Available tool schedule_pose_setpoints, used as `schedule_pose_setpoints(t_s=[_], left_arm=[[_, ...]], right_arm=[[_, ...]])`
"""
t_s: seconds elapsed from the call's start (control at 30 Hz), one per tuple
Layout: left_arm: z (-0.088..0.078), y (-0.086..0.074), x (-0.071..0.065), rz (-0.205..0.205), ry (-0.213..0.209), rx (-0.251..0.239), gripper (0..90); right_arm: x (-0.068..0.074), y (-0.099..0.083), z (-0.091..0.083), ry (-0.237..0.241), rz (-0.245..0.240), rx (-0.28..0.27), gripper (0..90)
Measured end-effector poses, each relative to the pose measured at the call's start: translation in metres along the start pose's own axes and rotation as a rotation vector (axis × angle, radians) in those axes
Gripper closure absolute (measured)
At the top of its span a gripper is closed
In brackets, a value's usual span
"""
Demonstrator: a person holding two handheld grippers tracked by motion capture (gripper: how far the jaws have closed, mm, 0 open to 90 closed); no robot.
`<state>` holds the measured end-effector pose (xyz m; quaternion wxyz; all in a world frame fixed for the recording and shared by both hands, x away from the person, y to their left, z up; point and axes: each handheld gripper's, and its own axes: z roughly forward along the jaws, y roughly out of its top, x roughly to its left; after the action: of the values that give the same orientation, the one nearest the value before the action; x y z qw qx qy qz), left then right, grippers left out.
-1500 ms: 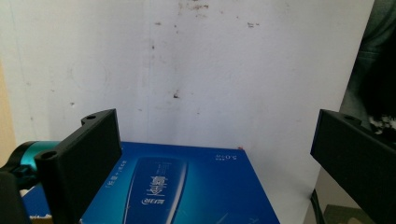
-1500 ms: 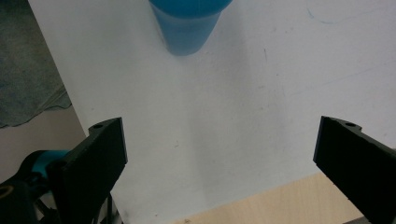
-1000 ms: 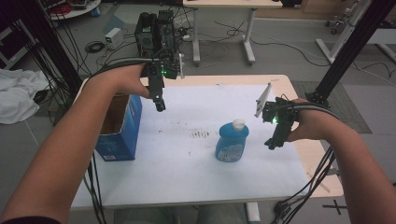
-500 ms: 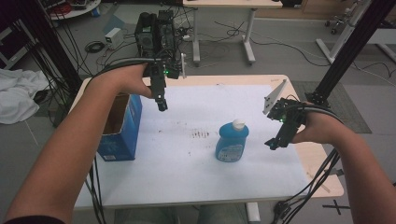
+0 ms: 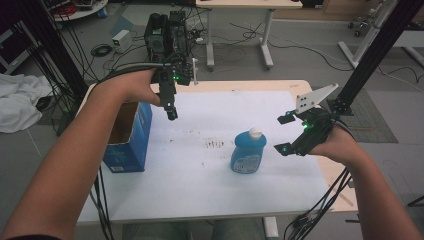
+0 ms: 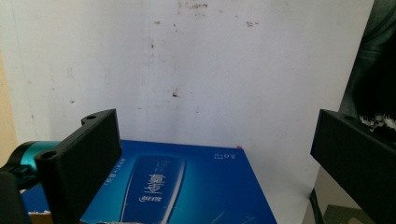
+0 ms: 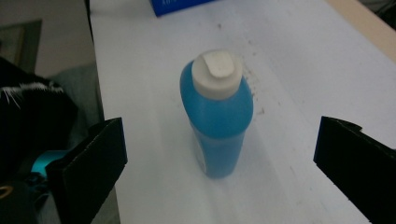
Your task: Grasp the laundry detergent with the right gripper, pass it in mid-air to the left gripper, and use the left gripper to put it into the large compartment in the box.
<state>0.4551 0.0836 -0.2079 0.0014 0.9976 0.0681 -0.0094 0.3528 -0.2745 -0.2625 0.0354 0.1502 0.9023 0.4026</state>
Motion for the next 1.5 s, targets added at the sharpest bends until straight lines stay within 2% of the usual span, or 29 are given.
schedule_pose_setpoints(t_s=[0.07,0.13,0.4,0.57,0.6,0.63,0.67,0.7,0.8,0.87,1.07,1.3,1.43,1.5], left_arm=[[0.000,0.001,-0.001,0.000,-0.005,-0.003,1.7],[0.000,0.001,-0.001,0.010,0.007,-0.004,1.7],[0.001,0.000,-0.002,0.009,0.007,-0.006,1.7],[0.004,-0.001,-0.002,0.002,-0.001,0.000,1.7],[0.003,-0.001,-0.002,-0.002,-0.005,0.000,1.7],[0.003,0.000,-0.002,0.000,-0.006,0.006,1.7],[0.003,0.000,-0.002,0.000,-0.006,0.006,1.7],[0.004,-0.001,-0.003,0.000,0.000,0.000,1.7],[0.005,0.000,-0.003,0.002,0.005,-0.002,1.7],[0.006,0.000,-0.003,0.004,0.003,-0.002,1.7],[0.008,0.001,-0.003,-0.003,-0.004,0.002,1.7],[0.007,0.001,-0.004,0.007,0.008,-0.001,1.7],[0.009,-0.001,-0.003,-0.003,-0.009,0.001,1.7],[0.009,-0.001,-0.003,0.003,-0.002,0.001,1.7]], right_arm=[[-0.001,-0.006,0.001,0.002,0.010,-0.053,1.5],[-0.004,-0.014,0.002,-0.004,0.030,-0.094,1.5],[-0.009,-0.040,0.008,-0.025,0.058,-0.134,1.6],[-0.009,-0.055,0.019,-0.036,0.075,-0.115,1.6],[-0.006,-0.060,0.022,-0.017,0.130,-0.073,1.6],[-0.006,-0.062,0.023,-0.021,0.130,-0.066,1.6],[-0.010,-0.064,0.025,-0.043,0.084,-0.068,1.6],[-0.008,-0.065,0.025,-0.025,0.120,-0.042,1.6],[-0.009,-0.070,0.028,-0.049,0.101,-0.036,1.6],[-0.008,-0.075,0.034,-0.042,0.116,-0.012,1.6],[-0.007,-0.080,0.049,-0.035,0.094,0.004,1.6],[-0.008,-0.081,0.061,-0.029,0.093,0.022,1.6],[-0.008,-0.079,0.068,-0.020,0.089,0.036,1.6],[-0.008,-0.078,0.071,-0.014,0.088,0.042,1.6]])
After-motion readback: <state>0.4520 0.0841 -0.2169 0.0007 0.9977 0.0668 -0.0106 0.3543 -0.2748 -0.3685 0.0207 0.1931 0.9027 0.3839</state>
